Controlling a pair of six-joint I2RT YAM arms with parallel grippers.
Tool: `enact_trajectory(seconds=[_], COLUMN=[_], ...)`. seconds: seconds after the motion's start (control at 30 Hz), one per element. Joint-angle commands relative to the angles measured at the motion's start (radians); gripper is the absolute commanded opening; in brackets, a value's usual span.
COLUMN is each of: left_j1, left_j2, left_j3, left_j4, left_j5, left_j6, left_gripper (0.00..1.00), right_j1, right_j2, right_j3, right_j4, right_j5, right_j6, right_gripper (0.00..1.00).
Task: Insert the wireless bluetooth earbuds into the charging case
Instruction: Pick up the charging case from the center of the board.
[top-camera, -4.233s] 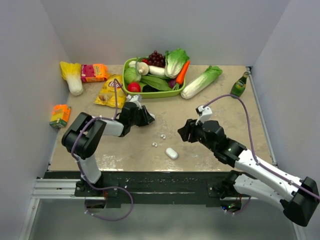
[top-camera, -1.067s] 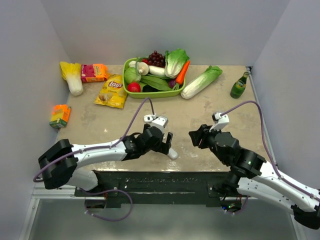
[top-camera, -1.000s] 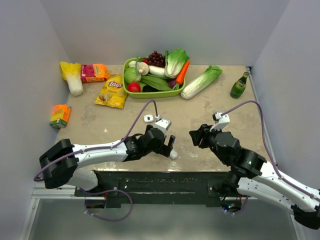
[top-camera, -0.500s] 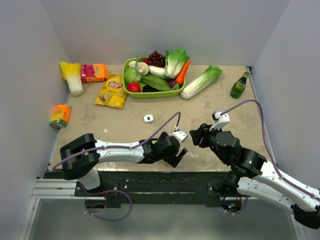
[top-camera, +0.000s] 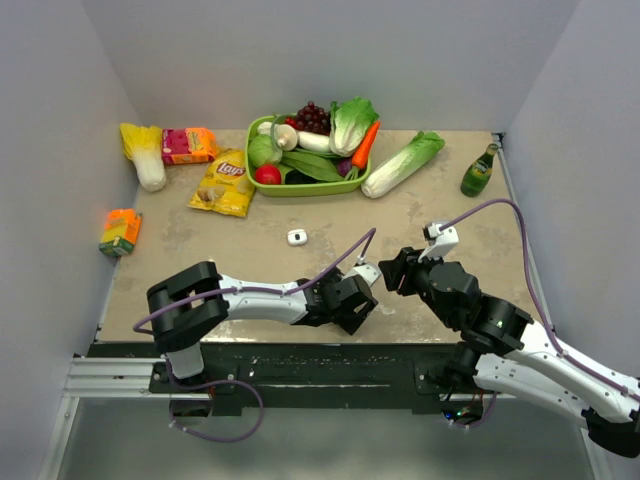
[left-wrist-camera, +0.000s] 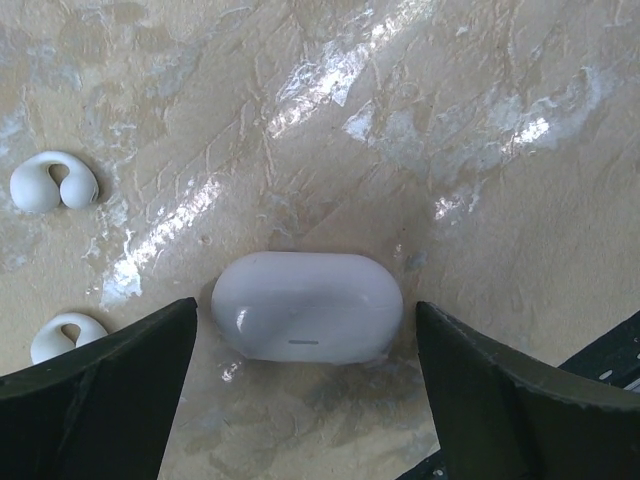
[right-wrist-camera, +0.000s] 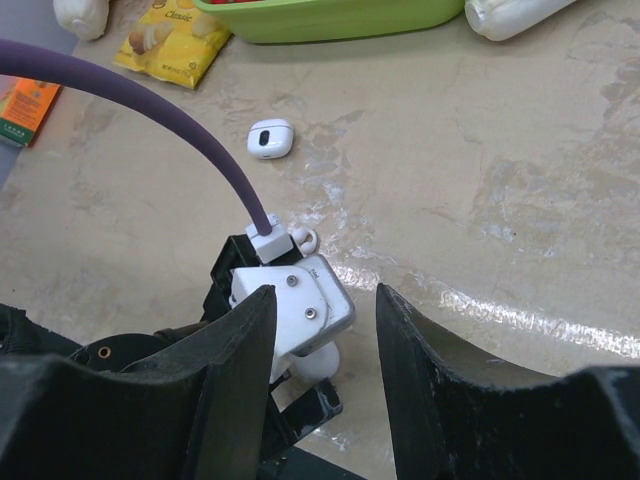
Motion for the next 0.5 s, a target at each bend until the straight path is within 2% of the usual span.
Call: enact_trajectory(seconds=[0.0, 0.2, 0.23, 0.47], left_j1=[-0.003, -0.002, -0.002, -0.002], left_j2=[0.018, 0.030, 0.030, 0.021], left_j3=[0.031, 0.035, 0.034, 0.009], left_j4=[-0.011, -0.018, -0.017, -0.015], left_j5=[-0.009, 0.003, 0.006, 0.028], left_j6=[0.009, 0.022, 0.025, 0.035], left_gripper=[0.93, 0.82, 0.78, 0.68], right_j1=[0.005, 0.005, 0.005, 0.005], right_j2=[-0.012, -0.010, -0.012, -0.015], right_j3=[0.024, 0.016, 0.016, 0.014], right_j4=[0.017, 0.017, 0.015, 0.014], right_j5=[0.017, 0.011, 0.011, 0.009], right_j6=[0.000, 0.008, 0.008, 0.012], right_gripper=[0.48, 0.48, 0.48, 0.48])
